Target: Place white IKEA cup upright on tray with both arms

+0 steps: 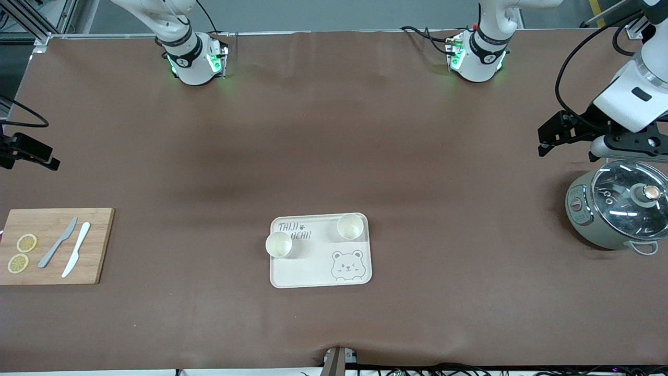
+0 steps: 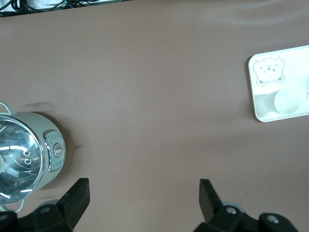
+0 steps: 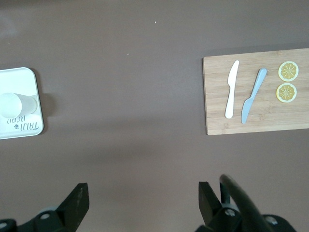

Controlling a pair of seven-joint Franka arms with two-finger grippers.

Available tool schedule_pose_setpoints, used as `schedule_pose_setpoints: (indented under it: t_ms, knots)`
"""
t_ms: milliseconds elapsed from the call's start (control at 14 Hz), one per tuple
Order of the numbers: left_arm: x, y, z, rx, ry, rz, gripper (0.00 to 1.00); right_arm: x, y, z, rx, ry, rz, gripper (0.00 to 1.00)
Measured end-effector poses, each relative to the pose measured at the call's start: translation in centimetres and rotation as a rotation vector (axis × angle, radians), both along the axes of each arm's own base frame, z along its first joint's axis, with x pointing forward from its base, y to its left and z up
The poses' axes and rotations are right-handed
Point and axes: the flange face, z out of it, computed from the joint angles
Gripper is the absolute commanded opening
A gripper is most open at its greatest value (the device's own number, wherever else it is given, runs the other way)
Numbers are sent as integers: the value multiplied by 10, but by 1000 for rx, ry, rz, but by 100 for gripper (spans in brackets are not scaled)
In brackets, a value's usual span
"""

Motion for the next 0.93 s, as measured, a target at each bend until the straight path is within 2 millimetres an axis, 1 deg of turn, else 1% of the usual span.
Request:
schedule_pose_setpoints:
  t_ms: [929]
  knots:
    - [0, -7, -1, -18, 3, -8, 100, 0, 1, 0, 0, 0, 1, 100]
